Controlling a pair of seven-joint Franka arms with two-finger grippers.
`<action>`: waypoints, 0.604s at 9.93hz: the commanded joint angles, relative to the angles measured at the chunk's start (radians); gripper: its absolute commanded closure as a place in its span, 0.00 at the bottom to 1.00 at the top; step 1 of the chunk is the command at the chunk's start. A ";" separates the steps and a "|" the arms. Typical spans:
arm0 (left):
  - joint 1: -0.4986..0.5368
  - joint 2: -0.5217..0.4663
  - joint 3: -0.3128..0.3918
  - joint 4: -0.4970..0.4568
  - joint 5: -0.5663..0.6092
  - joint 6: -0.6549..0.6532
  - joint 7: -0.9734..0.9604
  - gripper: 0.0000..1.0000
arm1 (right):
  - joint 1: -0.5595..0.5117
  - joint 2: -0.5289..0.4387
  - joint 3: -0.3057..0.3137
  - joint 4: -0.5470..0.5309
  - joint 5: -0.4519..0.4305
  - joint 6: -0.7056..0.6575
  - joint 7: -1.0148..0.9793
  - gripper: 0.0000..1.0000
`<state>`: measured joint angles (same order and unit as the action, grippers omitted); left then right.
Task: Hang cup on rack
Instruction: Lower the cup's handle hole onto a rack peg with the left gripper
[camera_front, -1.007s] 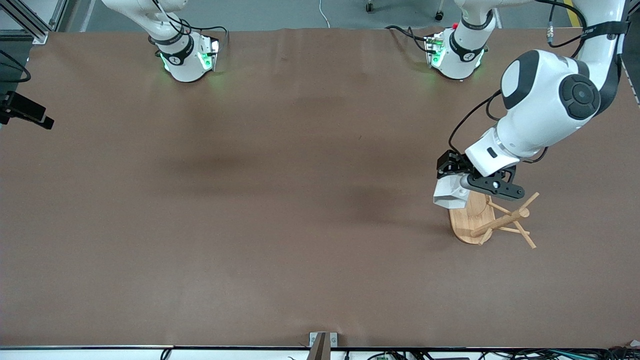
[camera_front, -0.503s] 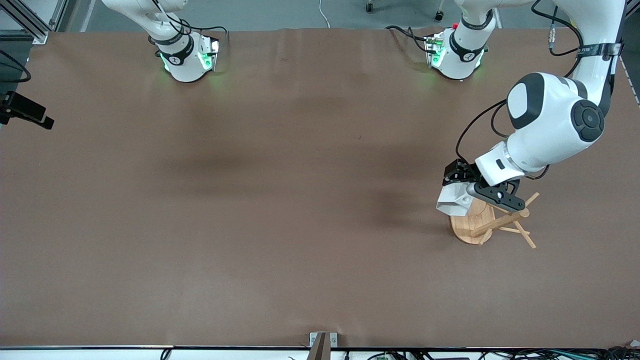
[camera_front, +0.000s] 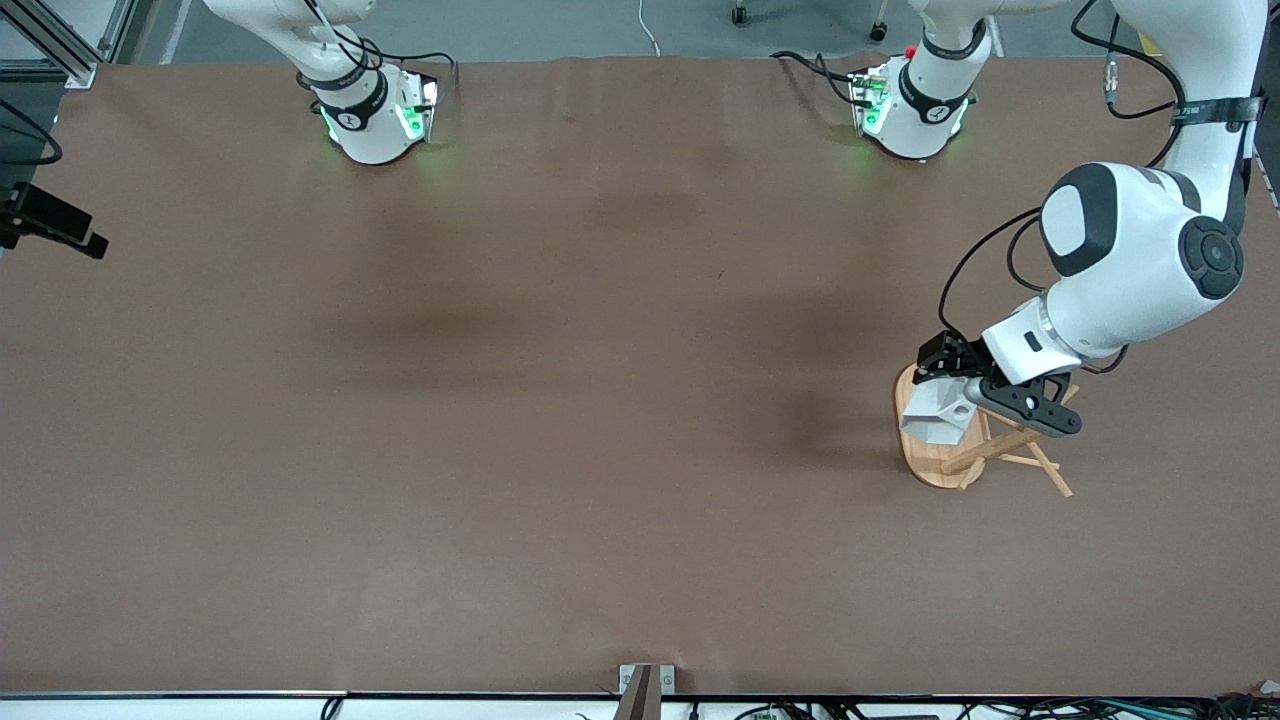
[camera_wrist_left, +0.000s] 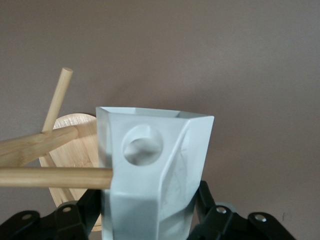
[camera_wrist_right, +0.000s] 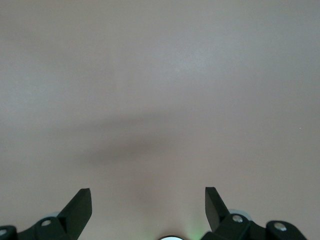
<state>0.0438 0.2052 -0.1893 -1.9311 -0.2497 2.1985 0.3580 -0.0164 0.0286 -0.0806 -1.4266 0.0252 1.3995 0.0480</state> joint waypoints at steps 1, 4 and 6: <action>-0.013 0.033 0.010 0.012 -0.016 0.012 0.018 0.98 | 0.001 -0.018 0.002 -0.017 -0.013 0.004 0.003 0.00; -0.013 0.034 0.011 0.014 -0.019 0.013 0.016 0.98 | 0.000 -0.018 0.002 -0.017 -0.013 0.004 0.003 0.00; -0.012 0.040 0.017 0.014 -0.039 0.015 0.015 0.98 | -0.001 -0.018 0.002 -0.017 -0.013 0.004 0.003 0.00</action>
<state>0.0423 0.2112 -0.1879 -1.9196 -0.2649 2.1987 0.3579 -0.0164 0.0286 -0.0808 -1.4267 0.0252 1.3995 0.0480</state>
